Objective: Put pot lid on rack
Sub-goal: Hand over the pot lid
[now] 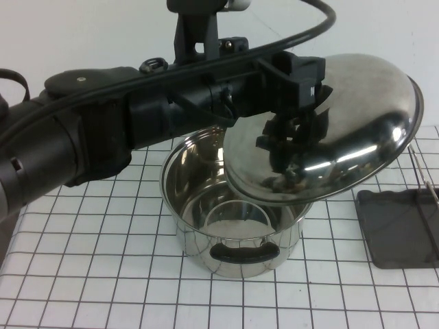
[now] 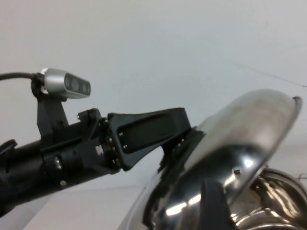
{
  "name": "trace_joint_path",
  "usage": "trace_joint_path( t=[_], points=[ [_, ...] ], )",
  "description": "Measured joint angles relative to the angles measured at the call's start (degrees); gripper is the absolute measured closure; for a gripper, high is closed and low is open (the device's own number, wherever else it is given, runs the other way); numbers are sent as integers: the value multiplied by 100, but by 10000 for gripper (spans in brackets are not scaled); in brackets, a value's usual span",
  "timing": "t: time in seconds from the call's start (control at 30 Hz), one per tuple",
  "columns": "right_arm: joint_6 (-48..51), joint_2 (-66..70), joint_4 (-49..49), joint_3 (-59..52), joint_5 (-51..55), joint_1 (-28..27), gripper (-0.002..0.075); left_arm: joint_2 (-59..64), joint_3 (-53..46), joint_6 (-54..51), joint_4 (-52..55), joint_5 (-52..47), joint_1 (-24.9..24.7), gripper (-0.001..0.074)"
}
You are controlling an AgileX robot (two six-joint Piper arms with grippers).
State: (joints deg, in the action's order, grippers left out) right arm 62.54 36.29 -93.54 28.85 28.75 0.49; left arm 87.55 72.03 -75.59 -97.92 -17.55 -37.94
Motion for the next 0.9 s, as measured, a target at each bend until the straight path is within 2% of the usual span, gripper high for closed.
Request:
trace_joint_path(
  t=[0.1,0.4,0.9],
  points=[
    [298,654,-262,293,339,0,324,0,0,22,0,-60,0,418],
    [38,2101,-337,692,1155,0,319,0,0,61,0,-63,0,418],
    [-57,3140,-323,1655,1869,0,319,11,0,104,-3,-47,32,419]
  ],
)
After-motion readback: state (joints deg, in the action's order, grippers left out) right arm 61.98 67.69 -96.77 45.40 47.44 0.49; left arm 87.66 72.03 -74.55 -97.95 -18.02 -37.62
